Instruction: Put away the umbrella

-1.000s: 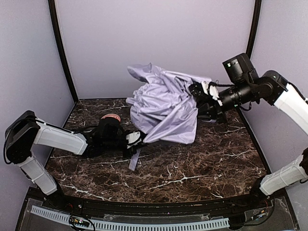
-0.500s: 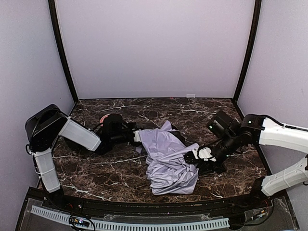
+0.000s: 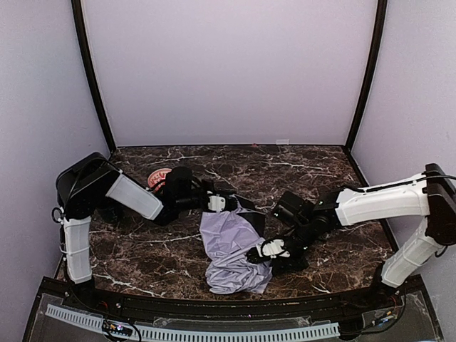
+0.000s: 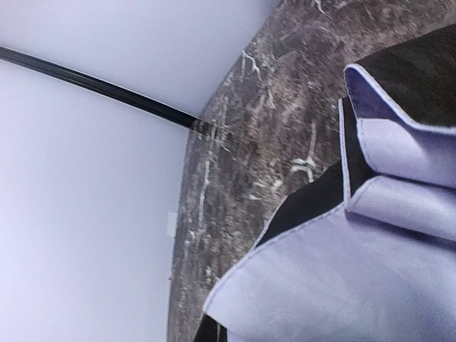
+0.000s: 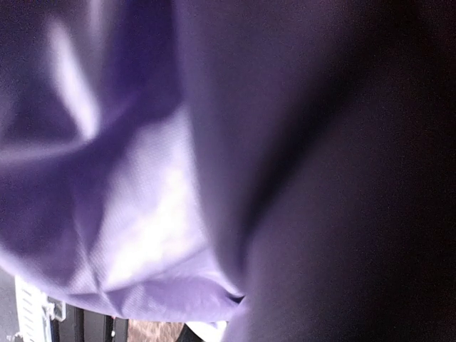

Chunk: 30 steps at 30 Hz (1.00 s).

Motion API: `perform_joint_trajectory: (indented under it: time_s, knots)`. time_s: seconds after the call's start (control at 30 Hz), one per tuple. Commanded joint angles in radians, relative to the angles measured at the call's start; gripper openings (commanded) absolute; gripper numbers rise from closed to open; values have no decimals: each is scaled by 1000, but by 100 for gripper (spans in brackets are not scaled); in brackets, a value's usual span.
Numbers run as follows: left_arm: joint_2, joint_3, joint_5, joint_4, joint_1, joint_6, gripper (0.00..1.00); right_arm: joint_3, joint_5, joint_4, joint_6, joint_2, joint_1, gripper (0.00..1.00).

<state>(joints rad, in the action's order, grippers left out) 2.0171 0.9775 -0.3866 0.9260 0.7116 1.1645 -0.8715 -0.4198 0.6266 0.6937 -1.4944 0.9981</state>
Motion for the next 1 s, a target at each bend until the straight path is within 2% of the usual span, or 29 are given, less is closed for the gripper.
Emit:
perform_joint_trajectory:
  time_s: [0.0,0.17,0.23,0.27,0.37,0.43,0.53,0.67,0.77,0.8,0.97]
  knots:
    - [41,-3,62,57,-8,15,0,-1,-101,-22,-20,-132,22,0]
    - [101,52,111,45,-10,19,1,-35,-136,15,-26,-229,22,0]
    - [122,85,159,52,-15,-29,9,-42,-135,24,-28,-241,22,0]
    - [127,112,184,46,-23,-85,19,-45,-134,27,-32,-247,20,0]
    - [129,238,259,-47,-62,-275,60,-61,-135,40,-51,-262,14,0]
    - [130,297,308,-101,-72,-318,75,-66,-135,44,-62,-275,6,0]
    - [117,361,369,-157,-75,-349,82,-74,-147,43,-89,-299,-12,0]
    - [8,401,393,-266,-74,-469,84,-91,-174,45,-127,-327,-45,0]
    - [-146,341,354,-316,-70,-561,92,-103,-193,47,-151,-337,-77,0]
    - [-204,309,341,-332,-66,-582,97,-107,-196,48,-159,-343,-84,0]
    - [-490,159,269,-579,25,-603,99,-144,-212,66,-205,-388,-109,0]
